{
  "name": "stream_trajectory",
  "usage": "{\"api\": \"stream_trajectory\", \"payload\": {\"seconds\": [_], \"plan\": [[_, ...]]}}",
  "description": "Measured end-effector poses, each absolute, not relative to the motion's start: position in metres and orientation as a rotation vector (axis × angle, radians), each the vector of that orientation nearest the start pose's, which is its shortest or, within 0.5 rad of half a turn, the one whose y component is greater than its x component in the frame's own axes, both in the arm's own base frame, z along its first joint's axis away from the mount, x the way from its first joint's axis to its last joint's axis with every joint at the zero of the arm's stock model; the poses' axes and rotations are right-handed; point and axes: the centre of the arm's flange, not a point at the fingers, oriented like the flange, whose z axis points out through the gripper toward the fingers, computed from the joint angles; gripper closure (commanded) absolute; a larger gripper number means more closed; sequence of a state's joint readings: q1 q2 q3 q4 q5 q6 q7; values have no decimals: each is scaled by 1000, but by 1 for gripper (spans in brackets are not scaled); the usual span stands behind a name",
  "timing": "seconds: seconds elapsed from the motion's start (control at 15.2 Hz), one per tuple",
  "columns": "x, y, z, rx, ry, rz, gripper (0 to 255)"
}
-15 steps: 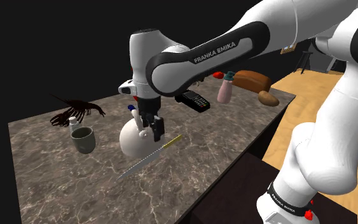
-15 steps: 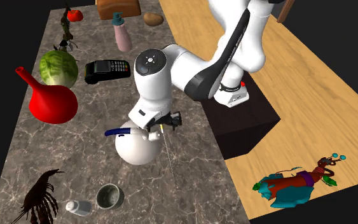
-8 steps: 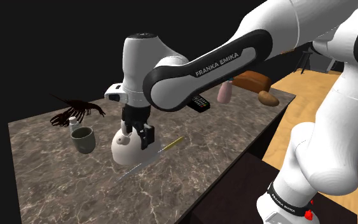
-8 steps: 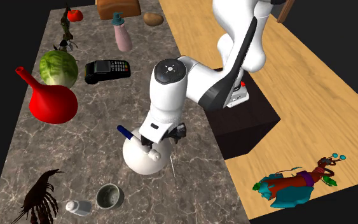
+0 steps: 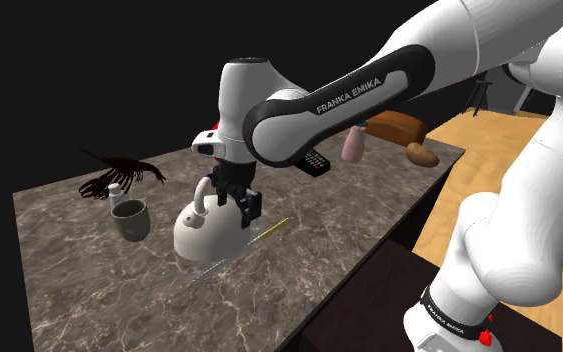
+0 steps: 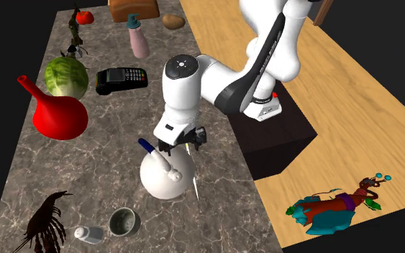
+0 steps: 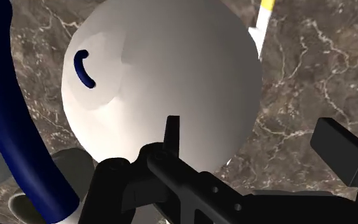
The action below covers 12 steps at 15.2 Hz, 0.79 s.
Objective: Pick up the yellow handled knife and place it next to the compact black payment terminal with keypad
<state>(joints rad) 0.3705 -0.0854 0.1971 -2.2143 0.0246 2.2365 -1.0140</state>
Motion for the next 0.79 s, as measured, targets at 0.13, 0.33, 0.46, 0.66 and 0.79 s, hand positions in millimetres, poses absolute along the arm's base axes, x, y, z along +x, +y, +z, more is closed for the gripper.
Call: {"api": "stream_trajectory", "payload": {"seconds": [0.13, 0.33, 0.46, 0.66, 0.79], "plan": [[444, 270, 428, -2219, -2227, -201, 0], [455, 239, 431, -2227, -2207, -265, 0], [447, 211, 395, -2218, -2153, -86, 0], [443, 200, 370, -2206, -2133, -16, 0], [444, 199, 359, -2204, -2130, -8, 0]]}}
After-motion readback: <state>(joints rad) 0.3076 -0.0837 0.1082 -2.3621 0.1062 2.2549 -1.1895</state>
